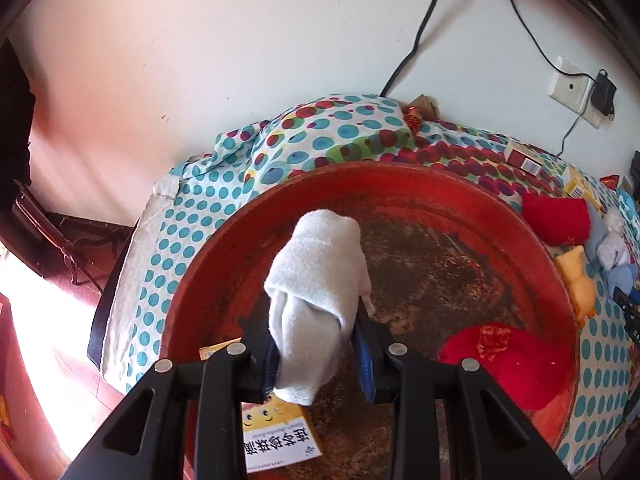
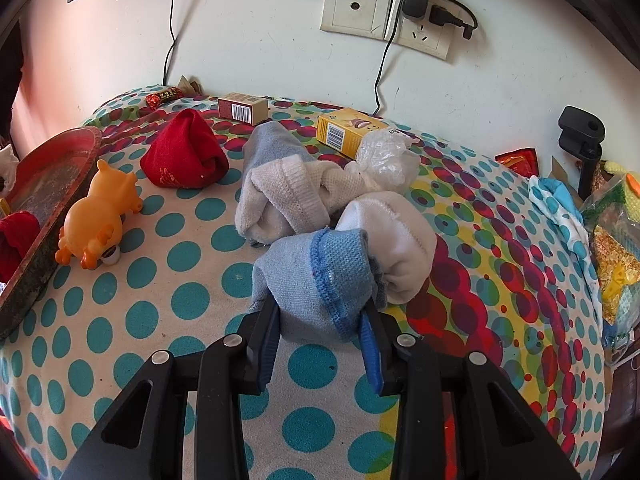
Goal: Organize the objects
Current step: 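Carry the white sock into the red tray and open the left gripper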
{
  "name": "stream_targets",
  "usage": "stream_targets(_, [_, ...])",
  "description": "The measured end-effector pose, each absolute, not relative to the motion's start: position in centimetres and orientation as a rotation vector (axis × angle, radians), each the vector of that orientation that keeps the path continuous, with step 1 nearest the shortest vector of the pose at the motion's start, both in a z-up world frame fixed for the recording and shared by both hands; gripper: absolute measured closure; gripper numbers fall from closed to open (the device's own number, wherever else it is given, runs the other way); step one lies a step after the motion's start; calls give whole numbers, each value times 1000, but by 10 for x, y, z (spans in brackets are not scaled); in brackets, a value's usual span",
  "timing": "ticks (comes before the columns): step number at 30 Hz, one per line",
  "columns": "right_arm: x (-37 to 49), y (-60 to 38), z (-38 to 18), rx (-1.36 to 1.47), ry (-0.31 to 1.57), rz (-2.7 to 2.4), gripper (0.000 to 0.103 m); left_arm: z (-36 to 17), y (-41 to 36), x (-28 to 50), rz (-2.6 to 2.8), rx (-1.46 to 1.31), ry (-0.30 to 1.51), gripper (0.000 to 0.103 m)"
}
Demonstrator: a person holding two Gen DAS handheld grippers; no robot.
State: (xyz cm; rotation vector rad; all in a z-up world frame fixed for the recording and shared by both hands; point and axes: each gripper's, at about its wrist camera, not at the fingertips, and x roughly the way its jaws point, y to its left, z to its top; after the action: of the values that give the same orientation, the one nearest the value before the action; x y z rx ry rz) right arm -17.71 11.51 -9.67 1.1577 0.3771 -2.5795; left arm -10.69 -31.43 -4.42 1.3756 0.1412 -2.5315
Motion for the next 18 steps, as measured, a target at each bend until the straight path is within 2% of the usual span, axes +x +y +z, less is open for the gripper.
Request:
stream_targets(10, [-177,115,-97,1157,383,-2581,69,-54,-336,-113,-2494,1374,143,68])
stream_targets(16, [-177,114,-98,1158,387,-2583,69,-51,-336,-113,-2456,1330,145,53])
stream_targets(18, [-177,114,-98,1157,386,-2582,69,-48,-332,-110,-2467,1318,129,51])
